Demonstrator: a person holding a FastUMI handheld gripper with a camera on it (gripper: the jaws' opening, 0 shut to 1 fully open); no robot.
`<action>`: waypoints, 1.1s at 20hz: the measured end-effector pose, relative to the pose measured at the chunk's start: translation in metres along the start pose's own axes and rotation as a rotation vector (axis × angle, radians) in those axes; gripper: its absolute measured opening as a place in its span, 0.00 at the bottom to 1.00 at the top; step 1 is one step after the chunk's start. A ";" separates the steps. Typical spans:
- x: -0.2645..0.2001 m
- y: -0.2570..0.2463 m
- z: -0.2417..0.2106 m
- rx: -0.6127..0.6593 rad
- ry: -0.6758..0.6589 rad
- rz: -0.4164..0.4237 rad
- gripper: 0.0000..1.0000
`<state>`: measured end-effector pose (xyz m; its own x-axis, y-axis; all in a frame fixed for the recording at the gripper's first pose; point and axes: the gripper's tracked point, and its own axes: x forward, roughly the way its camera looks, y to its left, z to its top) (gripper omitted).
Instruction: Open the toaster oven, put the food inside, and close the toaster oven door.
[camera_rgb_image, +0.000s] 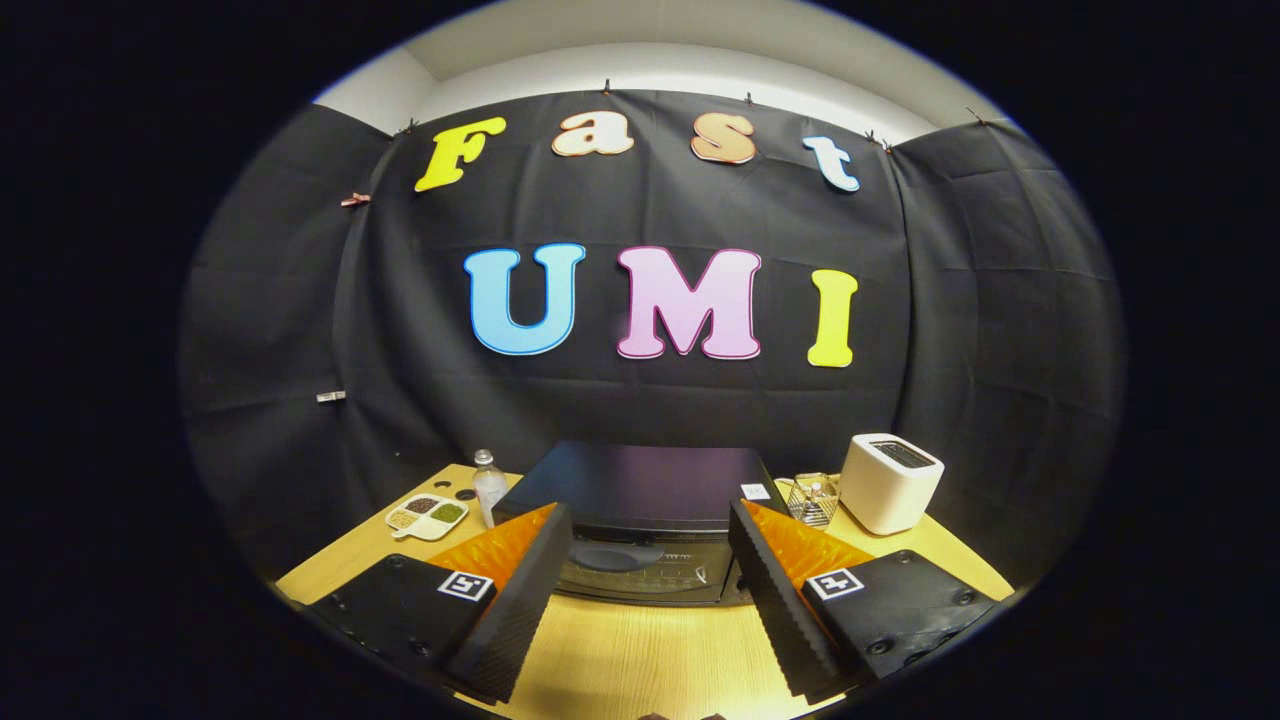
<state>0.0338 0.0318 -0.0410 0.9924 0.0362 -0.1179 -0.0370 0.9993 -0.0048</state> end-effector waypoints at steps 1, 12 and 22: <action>0.005 0.000 0.000 -0.002 0.001 -0.006 0.97; 0.095 0.023 -0.063 0.009 0.114 -0.035 0.98; 0.133 0.037 -0.109 0.029 0.196 -0.048 0.99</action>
<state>0.1517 0.0721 -0.1655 0.9509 -0.0116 -0.3092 0.0165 0.9998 0.0130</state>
